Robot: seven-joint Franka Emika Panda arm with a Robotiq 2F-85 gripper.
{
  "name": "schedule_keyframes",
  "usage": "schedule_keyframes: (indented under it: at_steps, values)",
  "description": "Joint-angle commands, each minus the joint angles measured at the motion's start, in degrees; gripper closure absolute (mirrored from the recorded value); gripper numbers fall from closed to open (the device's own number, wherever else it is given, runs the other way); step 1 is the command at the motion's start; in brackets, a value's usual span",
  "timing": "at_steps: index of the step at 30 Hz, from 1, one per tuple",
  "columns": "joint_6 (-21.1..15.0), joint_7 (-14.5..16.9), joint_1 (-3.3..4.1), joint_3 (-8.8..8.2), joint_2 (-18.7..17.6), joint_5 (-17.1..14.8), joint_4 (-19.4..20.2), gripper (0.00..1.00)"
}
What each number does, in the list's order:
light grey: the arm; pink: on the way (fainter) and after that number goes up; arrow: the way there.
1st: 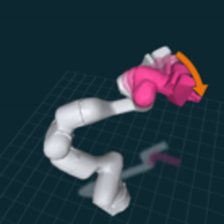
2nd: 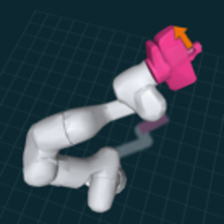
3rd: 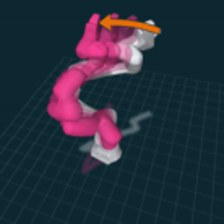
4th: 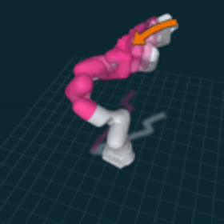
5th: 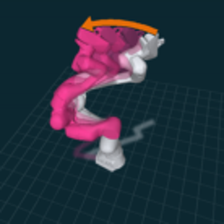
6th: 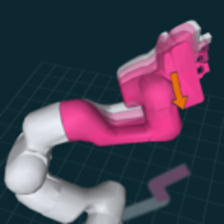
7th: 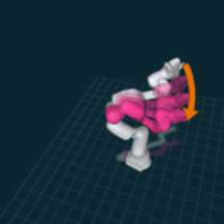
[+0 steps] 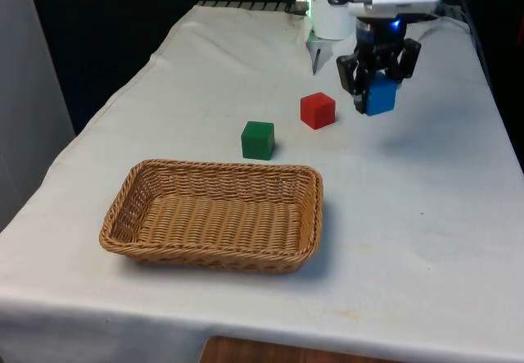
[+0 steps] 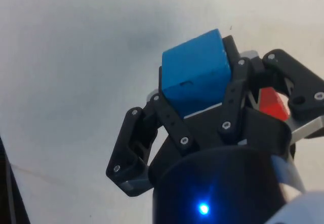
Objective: Pick up the blue cube and place it into the basket.
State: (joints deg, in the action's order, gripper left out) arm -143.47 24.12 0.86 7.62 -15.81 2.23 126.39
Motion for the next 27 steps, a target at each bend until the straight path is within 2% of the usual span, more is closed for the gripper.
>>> schedule_keyframes:
  at_steps: [1,4,5,7,13,19,23,24,27]
  values:
    - [0.63,0.23,-0.11,0.17,0.8,-0.52,0.17,0.99]
    - [1.95,0.23,-0.11,0.17,2.12,-0.52,0.06,0.99]
    - [1.26,0.0,0.0,0.0,1.43,0.0,-0.06,0.99]
    - [3.27,0.23,-0.11,0.11,3.44,-0.52,-0.06,0.99]
    - [4.81,-0.11,-0.06,0.0,5.44,-0.52,-0.34,0.99]
    - [5.04,-0.57,0.17,-0.06,5.27,0.0,-0.57,0.99]
    - [6.19,-0.34,-0.17,-0.46,5.39,-0.06,-1.6,0.99]
    - [5.33,-0.29,0.0,-0.4,5.33,-0.23,-1.26,0.99]
    - [7.16,-0.46,-0.11,-1.03,5.27,-0.06,-2.52,0.99]
